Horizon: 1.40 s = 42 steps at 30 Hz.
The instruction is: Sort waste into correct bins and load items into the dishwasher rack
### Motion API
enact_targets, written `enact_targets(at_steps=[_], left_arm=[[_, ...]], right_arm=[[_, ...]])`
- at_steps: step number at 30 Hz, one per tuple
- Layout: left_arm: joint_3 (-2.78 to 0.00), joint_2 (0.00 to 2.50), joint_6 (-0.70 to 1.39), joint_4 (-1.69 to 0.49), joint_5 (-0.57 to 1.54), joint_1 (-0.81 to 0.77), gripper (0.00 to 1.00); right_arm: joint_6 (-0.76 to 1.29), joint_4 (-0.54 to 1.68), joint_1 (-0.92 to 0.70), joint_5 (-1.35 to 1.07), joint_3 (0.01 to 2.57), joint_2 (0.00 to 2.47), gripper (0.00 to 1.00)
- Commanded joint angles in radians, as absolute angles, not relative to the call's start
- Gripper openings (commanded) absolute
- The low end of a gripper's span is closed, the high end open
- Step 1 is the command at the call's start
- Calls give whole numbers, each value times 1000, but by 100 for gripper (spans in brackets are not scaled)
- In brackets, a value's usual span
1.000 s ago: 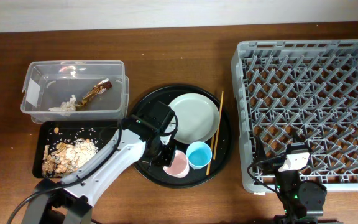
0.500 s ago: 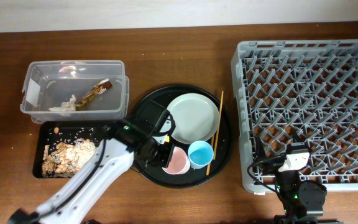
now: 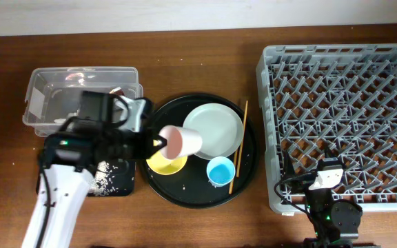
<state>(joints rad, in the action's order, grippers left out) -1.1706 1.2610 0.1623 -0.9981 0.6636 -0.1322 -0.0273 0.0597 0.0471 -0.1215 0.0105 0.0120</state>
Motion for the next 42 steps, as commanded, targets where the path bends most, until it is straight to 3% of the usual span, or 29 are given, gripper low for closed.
enact_targets(at_steps=[1,7,13,21,26,36,42], left_arm=[[-1188,1251,51,-981,972,25,0],[-1188,1265,-24,-954,1361,166,0],[-1188,1285,-23,-906,1420,167,0],[-1188,1303,1,-792,1504,167,0],[-1188,1303,7,-770,1504,167,0],[-1188,1303,7,-767,1534,167,0],[-1188,1303,8,-726,1561,133,0]], right_arm=[[-26,60,52,-120,6,7,98],[-26,53,52,-180,6,7,98],[130,-215,52,-565,11,7,98],[342,-162,52,-751,246,47,98],[342,-46,52,-888,484,231,98],[356,6,53,-1552,916,860,98],[719,-63,52,-1552,937,1083,98]])
